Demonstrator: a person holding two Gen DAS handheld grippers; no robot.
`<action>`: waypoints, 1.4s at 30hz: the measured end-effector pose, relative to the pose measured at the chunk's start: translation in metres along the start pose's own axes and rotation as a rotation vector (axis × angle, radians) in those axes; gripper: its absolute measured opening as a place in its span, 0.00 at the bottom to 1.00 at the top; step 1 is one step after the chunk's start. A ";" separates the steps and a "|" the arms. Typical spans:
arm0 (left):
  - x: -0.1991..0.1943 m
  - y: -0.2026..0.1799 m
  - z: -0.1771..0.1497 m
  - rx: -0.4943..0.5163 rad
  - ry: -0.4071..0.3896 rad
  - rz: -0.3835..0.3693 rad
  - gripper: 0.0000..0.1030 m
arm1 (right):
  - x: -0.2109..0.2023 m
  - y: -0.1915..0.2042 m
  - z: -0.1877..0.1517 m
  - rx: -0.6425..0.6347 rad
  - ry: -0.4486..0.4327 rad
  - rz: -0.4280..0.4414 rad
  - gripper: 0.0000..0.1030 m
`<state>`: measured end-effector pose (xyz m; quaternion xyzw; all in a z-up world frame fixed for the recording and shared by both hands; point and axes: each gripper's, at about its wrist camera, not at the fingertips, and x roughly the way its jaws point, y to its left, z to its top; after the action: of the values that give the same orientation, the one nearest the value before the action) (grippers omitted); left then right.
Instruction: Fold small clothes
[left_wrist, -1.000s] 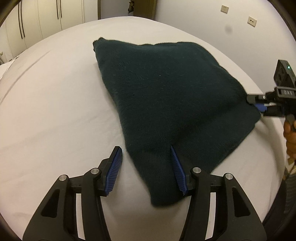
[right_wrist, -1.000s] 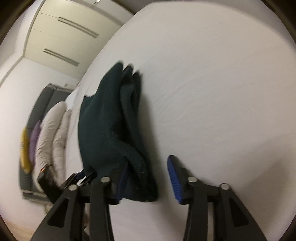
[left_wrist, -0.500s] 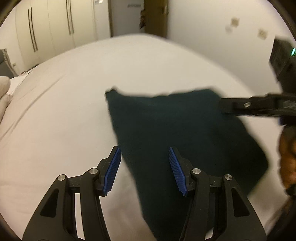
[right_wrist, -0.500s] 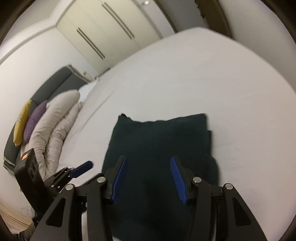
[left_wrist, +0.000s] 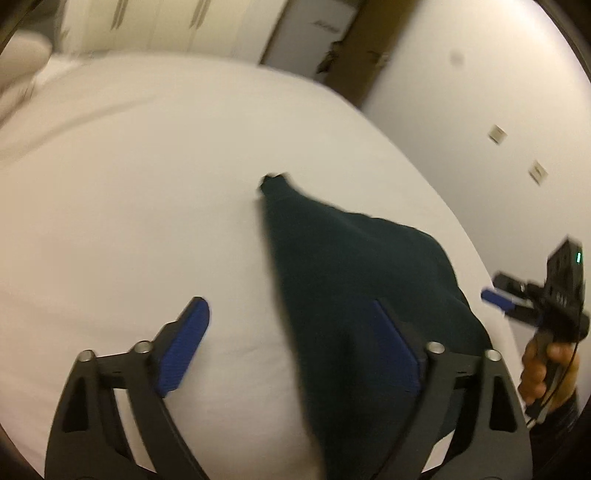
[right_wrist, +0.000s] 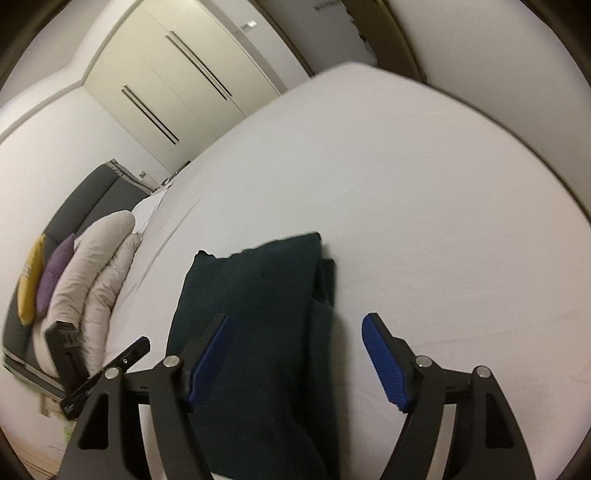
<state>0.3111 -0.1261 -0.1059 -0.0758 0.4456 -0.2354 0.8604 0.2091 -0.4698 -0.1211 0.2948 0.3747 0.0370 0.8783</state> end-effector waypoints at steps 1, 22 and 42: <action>0.006 0.004 0.000 -0.026 0.028 -0.009 0.87 | 0.006 -0.006 0.000 0.030 0.026 0.003 0.74; 0.037 -0.051 0.005 0.031 0.221 -0.142 0.32 | 0.063 0.054 -0.022 -0.068 0.171 -0.038 0.26; -0.138 0.023 -0.039 0.055 0.099 0.009 0.35 | 0.037 0.239 -0.126 -0.216 0.192 0.177 0.25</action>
<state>0.2195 -0.0372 -0.0363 -0.0385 0.4812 -0.2473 0.8401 0.1876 -0.2009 -0.0829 0.2256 0.4232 0.1824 0.8583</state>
